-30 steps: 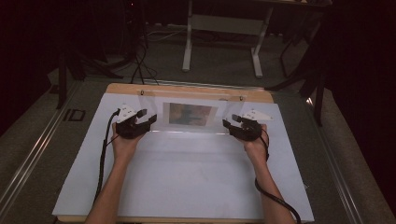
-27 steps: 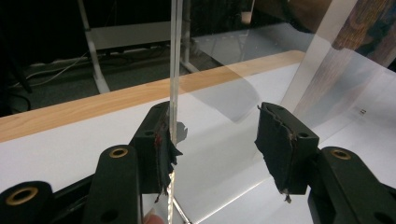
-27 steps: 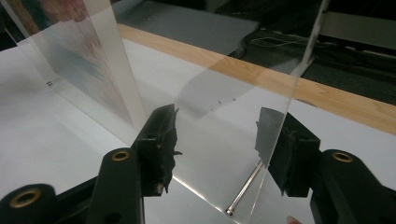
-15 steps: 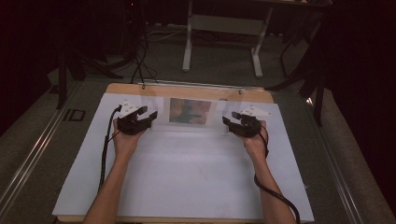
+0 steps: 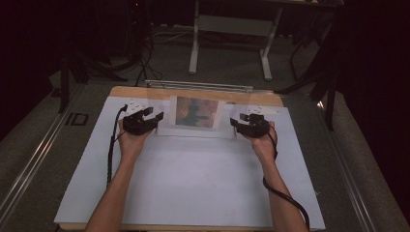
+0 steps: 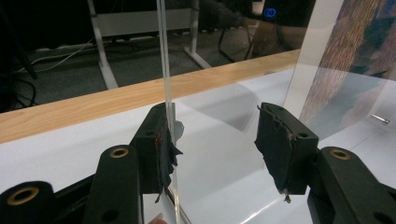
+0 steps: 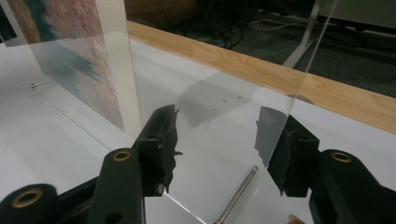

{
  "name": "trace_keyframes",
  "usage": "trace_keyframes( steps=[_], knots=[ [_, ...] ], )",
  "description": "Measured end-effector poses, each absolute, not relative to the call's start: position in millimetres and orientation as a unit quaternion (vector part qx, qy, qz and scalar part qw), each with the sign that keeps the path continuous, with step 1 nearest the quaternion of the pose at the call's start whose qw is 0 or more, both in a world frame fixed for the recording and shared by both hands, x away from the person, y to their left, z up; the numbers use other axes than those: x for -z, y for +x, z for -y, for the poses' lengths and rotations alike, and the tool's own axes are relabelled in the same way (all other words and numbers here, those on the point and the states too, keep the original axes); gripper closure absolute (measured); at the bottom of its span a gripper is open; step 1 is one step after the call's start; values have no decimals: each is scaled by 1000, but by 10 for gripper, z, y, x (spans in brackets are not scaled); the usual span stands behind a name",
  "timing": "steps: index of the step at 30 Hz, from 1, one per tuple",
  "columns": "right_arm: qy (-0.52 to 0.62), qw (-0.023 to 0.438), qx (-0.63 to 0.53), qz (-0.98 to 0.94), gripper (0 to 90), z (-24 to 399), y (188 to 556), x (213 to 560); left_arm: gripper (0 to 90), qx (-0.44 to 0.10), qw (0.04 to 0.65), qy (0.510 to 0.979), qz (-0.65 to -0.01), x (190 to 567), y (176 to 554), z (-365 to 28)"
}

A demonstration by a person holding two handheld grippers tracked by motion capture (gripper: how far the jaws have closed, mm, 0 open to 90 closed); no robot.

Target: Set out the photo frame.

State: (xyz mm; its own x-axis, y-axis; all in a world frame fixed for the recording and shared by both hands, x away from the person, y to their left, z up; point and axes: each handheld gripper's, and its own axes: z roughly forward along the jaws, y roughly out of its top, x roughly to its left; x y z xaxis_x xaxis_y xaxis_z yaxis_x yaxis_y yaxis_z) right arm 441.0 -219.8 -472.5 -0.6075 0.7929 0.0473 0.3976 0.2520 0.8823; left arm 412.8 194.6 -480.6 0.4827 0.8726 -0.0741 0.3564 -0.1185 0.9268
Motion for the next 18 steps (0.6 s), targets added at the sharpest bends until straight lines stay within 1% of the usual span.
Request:
trace_keyframes(
  steps=[6,11,18],
  knots=[
    [386,211,-470,-765,473,2198,4398,4700,476,-258,499,700,-440,4799,4089,-1944],
    [389,201,-481,-759,478,2221,4345,4635,479,-254,504,695,-446,4772,4025,-1944],
    [390,188,-491,-756,477,2258,4220,4662,487,-255,507,691,-449,4743,3839,-1932]
  ],
)
